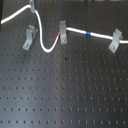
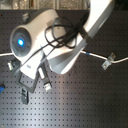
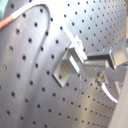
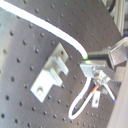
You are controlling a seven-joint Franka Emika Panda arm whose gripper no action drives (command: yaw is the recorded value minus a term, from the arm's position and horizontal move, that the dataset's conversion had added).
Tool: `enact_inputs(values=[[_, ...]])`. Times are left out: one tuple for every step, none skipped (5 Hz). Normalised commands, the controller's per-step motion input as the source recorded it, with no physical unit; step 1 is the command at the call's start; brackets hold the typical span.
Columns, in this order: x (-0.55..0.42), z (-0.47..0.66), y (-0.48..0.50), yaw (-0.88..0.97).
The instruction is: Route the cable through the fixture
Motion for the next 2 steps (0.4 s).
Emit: enact_inputs(values=[[-0.270, 0.29, 0.367, 0.00], [-0.409, 0.16, 0.303, 0.00]])
